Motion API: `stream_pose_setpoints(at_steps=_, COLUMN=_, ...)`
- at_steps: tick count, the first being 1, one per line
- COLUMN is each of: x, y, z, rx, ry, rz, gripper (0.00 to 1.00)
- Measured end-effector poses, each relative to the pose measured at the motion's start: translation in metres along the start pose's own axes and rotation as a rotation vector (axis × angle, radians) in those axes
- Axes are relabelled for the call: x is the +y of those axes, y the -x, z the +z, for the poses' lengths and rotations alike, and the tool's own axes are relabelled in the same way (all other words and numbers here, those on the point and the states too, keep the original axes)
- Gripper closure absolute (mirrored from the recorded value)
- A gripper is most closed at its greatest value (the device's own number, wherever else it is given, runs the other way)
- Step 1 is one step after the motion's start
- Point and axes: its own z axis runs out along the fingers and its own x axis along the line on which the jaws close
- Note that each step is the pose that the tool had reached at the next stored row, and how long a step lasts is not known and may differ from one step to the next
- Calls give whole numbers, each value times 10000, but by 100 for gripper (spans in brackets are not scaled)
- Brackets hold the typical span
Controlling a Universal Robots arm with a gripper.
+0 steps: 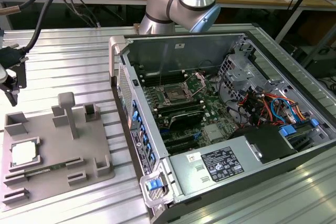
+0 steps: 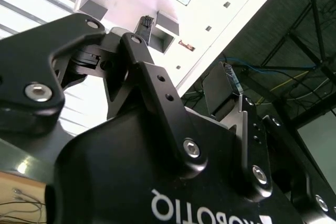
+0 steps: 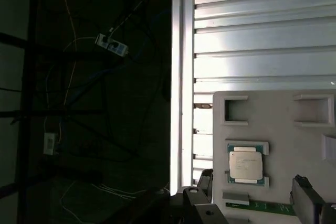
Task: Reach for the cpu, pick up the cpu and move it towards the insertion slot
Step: 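Pick up the cpu and move it towards the insertion slot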
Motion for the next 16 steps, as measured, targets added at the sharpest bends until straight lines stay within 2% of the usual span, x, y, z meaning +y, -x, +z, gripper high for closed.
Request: stream_pose_setpoints(at_steps=16, x=-36, y=1, z=149, rx=0, ry=0, rz=0, gripper=34)
